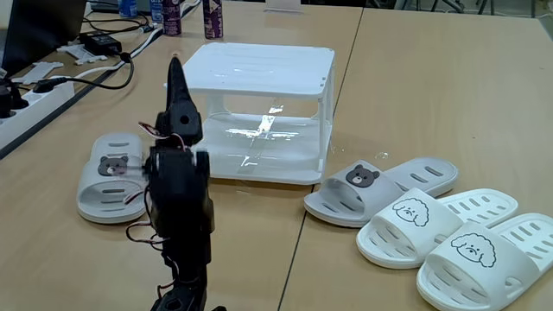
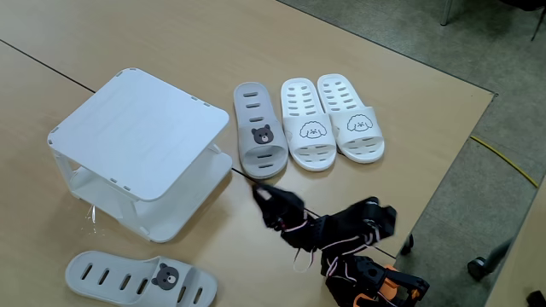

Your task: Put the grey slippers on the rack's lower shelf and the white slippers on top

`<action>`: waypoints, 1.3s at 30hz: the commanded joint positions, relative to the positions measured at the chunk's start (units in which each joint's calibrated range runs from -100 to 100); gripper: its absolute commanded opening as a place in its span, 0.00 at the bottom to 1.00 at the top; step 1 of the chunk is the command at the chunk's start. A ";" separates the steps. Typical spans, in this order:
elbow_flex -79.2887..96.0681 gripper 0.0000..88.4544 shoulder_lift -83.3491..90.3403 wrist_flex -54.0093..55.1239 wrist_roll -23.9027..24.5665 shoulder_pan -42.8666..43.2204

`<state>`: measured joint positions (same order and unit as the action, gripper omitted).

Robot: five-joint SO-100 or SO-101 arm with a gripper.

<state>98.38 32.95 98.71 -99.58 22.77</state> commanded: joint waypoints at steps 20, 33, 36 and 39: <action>0.90 0.12 -29.04 -25.98 -0.42 22.79; -9.66 0.13 -2.28 -64.11 -0.42 20.40; -15.79 0.21 -8.76 -63.94 -0.42 18.26; -18.86 0.28 -12.97 -63.77 -0.42 18.35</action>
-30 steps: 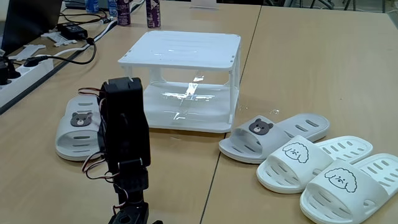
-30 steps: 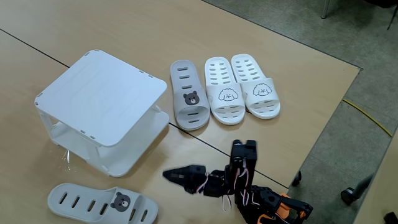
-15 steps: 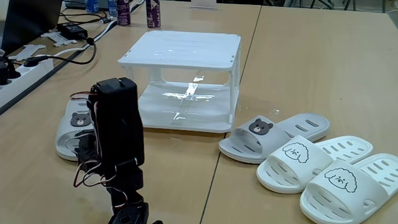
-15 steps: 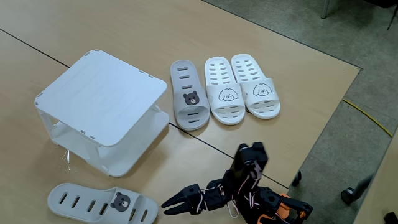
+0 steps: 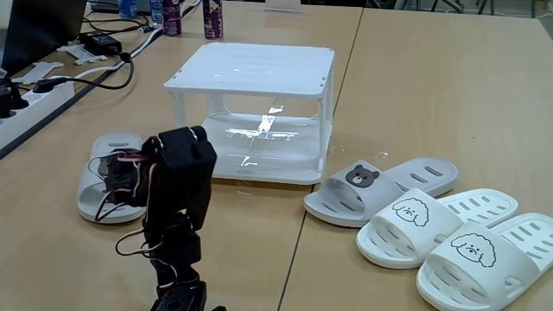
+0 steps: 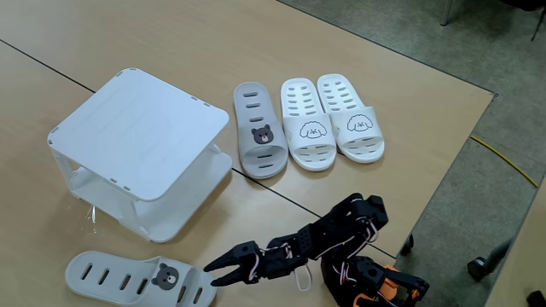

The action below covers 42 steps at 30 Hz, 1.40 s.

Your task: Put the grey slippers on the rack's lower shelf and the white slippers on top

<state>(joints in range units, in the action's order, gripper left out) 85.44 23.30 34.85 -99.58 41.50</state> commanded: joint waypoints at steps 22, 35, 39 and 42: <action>-30.55 0.28 -36.47 19.68 -0.42 -0.79; -47.06 0.35 -51.02 19.59 -0.42 -2.93; -53.83 0.35 -55.57 19.59 -0.42 -4.66; -57.34 0.35 -58.01 19.59 -0.42 -5.81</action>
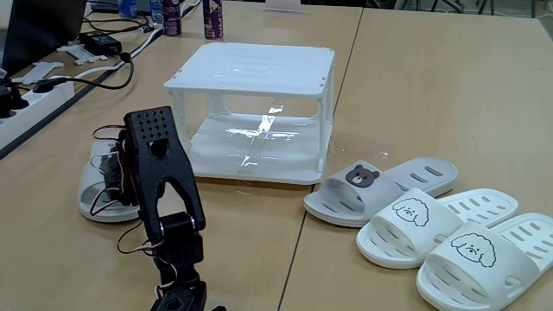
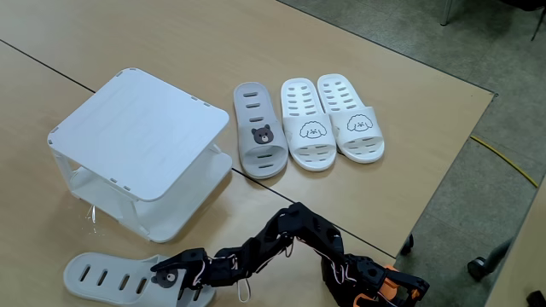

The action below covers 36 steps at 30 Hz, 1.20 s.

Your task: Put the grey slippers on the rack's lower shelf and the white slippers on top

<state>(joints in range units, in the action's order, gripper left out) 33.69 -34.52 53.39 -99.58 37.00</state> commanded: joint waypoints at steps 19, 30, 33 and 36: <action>22.37 0.01 37.08 0.62 -0.42 0.00; 64.95 0.01 70.49 0.88 -0.42 -1.72; 64.95 0.01 70.65 0.88 -0.42 -6.41; 64.95 0.01 70.57 0.79 -0.42 -11.51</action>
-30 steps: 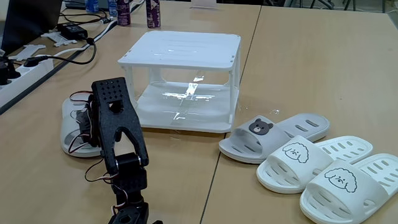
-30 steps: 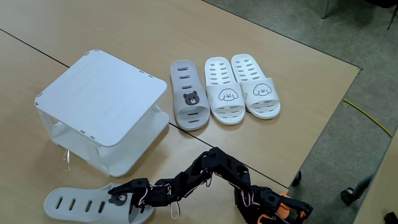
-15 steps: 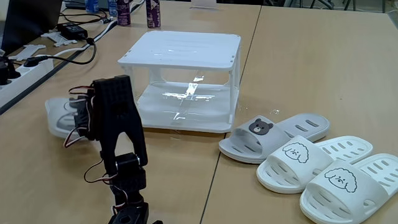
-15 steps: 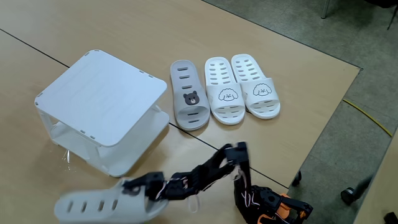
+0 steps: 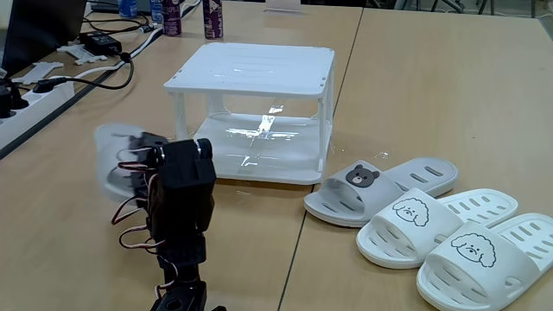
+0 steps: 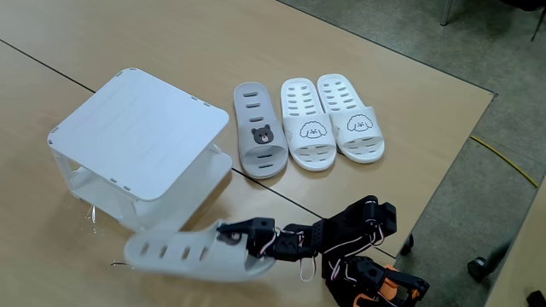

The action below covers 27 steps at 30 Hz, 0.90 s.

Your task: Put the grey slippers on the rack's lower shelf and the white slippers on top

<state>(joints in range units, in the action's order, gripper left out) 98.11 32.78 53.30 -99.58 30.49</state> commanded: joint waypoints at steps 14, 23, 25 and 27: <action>-8.94 0.01 -9.10 0.97 -0.42 -14.70; -35.37 0.01 -30.81 0.79 -0.42 -14.70; -41.60 0.01 -35.94 0.79 -0.42 -15.11; -48.00 0.01 -41.24 0.71 -0.42 -15.77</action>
<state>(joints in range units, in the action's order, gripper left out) 63.25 -3.01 53.30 -99.58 15.88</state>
